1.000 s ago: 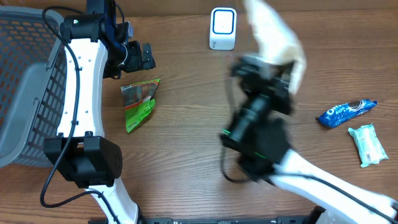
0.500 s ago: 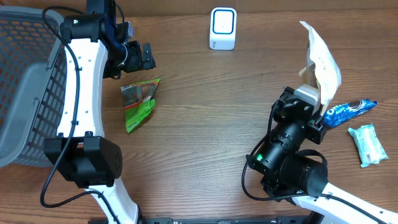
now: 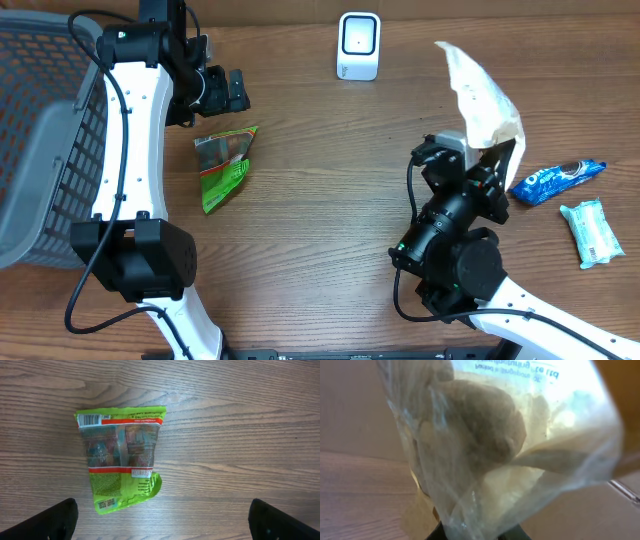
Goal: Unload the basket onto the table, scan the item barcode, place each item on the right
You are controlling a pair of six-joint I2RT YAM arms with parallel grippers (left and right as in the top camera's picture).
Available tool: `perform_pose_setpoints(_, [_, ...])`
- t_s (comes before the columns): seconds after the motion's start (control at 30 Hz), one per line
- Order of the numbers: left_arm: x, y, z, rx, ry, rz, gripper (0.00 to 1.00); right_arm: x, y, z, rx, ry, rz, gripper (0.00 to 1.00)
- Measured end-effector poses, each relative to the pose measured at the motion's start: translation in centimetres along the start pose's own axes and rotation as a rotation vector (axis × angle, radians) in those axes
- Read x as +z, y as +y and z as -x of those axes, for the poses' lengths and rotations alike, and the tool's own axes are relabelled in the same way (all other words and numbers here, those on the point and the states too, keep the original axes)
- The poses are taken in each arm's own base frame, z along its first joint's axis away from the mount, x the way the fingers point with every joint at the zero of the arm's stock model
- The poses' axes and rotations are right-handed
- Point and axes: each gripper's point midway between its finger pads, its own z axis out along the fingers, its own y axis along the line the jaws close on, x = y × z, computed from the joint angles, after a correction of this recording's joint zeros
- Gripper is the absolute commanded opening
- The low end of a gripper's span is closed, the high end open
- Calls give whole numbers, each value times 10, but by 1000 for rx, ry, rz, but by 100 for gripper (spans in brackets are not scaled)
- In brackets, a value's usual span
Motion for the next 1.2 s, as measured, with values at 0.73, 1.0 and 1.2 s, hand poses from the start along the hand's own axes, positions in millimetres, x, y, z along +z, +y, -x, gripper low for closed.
perform_pose_setpoints(0.73, [0, 0, 0, 0, 0, 0, 100, 3, 65, -18, -325, 5, -6, 3])
perform_pose_setpoints(1.0, [0, 0, 0, 0, 0, 0, 100, 4, 65, -18, -379, 4, -6, 3])
perform_pose_setpoints(1.2, [0, 0, 0, 0, 0, 0, 100, 11, 76, -31, -598, 22, -15, 3])
